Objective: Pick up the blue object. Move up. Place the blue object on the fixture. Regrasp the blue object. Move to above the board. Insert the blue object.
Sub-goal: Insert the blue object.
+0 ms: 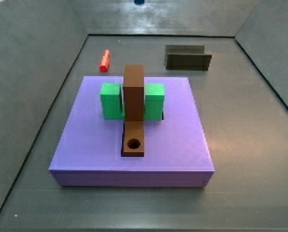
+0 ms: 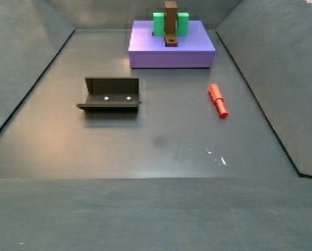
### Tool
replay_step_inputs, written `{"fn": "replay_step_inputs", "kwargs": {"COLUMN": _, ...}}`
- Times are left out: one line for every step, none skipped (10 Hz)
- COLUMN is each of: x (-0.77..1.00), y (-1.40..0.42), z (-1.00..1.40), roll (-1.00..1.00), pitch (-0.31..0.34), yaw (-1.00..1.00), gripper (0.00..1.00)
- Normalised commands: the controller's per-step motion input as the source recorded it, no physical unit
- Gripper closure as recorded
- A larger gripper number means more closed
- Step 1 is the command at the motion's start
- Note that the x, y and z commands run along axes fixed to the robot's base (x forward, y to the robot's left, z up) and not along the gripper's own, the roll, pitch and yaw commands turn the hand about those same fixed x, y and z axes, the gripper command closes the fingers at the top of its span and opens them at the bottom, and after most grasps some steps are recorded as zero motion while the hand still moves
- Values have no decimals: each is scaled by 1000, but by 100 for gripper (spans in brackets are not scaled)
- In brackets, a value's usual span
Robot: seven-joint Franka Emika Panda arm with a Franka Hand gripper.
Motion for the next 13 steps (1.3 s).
{"fn": "replay_step_inputs", "kwargs": {"x": 0, "y": -309, "z": -86, "roll": -464, "pitch": -131, "yaw": 0, "gripper": 100}}
{"fn": "replay_step_inputs", "kwargs": {"x": 0, "y": -571, "z": -271, "roll": -361, "pitch": -123, "yaw": 0, "gripper": 100}}
{"fn": "replay_step_inputs", "kwargs": {"x": 0, "y": -591, "z": -297, "roll": -354, "pitch": -116, "yaw": 0, "gripper": 100}}
{"fn": "replay_step_inputs", "kwargs": {"x": 0, "y": -600, "z": -300, "roll": -353, "pitch": -91, "yaw": 6, "gripper": 100}}
{"fn": "replay_step_inputs", "kwargs": {"x": 0, "y": -646, "z": -337, "roll": -316, "pitch": -66, "yaw": 26, "gripper": 100}}
{"fn": "replay_step_inputs", "kwargs": {"x": -43, "y": -617, "z": -489, "roll": -241, "pitch": -80, "yaw": 74, "gripper": 100}}
{"fn": "replay_step_inputs", "kwargs": {"x": -80, "y": -271, "z": -557, "roll": -213, "pitch": -114, "yaw": 20, "gripper": 100}}
{"fn": "replay_step_inputs", "kwargs": {"x": -94, "y": -83, "z": -651, "roll": -210, "pitch": -101, "yaw": 0, "gripper": 100}}
{"fn": "replay_step_inputs", "kwargs": {"x": -37, "y": 0, "z": -757, "roll": -171, "pitch": -93, "yaw": 0, "gripper": 100}}
{"fn": "replay_step_inputs", "kwargs": {"x": 0, "y": 0, "z": -754, "roll": -149, "pitch": -79, "yaw": 3, "gripper": 100}}
{"fn": "replay_step_inputs", "kwargs": {"x": 66, "y": -306, "z": -511, "roll": -43, "pitch": 0, "yaw": 77, "gripper": 100}}
{"fn": "replay_step_inputs", "kwargs": {"x": 129, "y": -420, "z": -443, "roll": 4, "pitch": 54, "yaw": 20, "gripper": 100}}
{"fn": "replay_step_inputs", "kwargs": {"x": 20, "y": -303, "z": -431, "roll": 37, "pitch": 70, "yaw": 0, "gripper": 100}}
